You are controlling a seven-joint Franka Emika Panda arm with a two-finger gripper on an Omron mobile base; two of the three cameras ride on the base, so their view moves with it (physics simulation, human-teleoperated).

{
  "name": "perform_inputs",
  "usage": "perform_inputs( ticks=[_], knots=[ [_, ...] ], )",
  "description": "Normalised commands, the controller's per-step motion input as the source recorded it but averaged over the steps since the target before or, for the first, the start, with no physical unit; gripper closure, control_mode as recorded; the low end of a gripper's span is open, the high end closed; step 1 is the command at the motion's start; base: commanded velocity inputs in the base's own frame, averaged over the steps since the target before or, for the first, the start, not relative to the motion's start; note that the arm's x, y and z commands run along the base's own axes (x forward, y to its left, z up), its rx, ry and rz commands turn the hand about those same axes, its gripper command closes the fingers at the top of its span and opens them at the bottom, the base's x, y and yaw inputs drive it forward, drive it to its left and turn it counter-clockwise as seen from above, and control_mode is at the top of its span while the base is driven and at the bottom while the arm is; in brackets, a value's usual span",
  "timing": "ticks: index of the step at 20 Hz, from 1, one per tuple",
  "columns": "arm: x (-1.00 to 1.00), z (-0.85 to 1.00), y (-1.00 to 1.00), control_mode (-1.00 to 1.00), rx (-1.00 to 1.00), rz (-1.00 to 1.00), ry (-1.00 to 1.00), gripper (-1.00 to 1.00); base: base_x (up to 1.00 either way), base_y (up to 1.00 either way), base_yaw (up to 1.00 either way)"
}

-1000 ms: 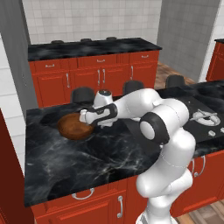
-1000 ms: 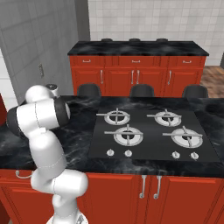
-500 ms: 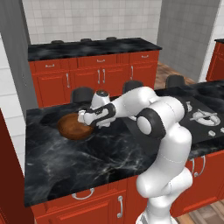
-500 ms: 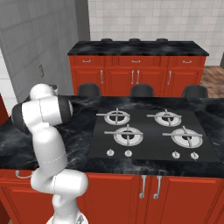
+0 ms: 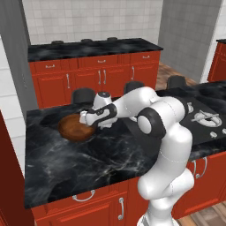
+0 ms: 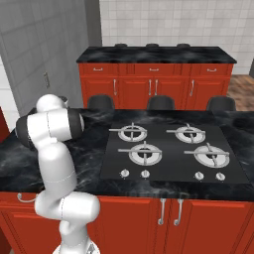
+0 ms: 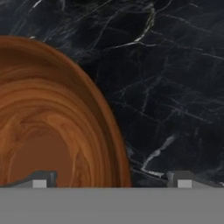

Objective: Pick the cup and bowl from the counter and place them on the counter next to the sink.

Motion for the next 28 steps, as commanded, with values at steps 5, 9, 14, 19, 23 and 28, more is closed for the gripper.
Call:
perform_inputs(
  ticks=[5, 9, 14, 19, 23, 28],
  knots=[
    [0.00, -0.01, 0.00, -1.00, 0.00, 0.00, 0.00, -1.00, 0.00, 0.00, 0.00],
    [0.00, 0.00, 0.00, -1.00, 0.00, 0.00, 0.00, 1.00, 0.00, 0.00, 0.00],
    [0.00, 0.00, 0.00, -1.00, 0.00, 0.00, 0.00, 1.00, 0.00, 0.00, 0.00],
    [0.00, 0.00, 0.00, -1.00, 0.00, 0.00, 0.00, 1.00, 0.00, 0.00, 0.00],
    [0.00, 0.19, 0.00, -1.00, -0.03, 0.00, 0.02, 1.00, 0.00, 0.00, 0.00],
    [-0.13, 0.44, -0.09, -1.00, 0.00, -0.02, 0.06, 1.00, 0.00, 0.00, 0.00]
  ],
)
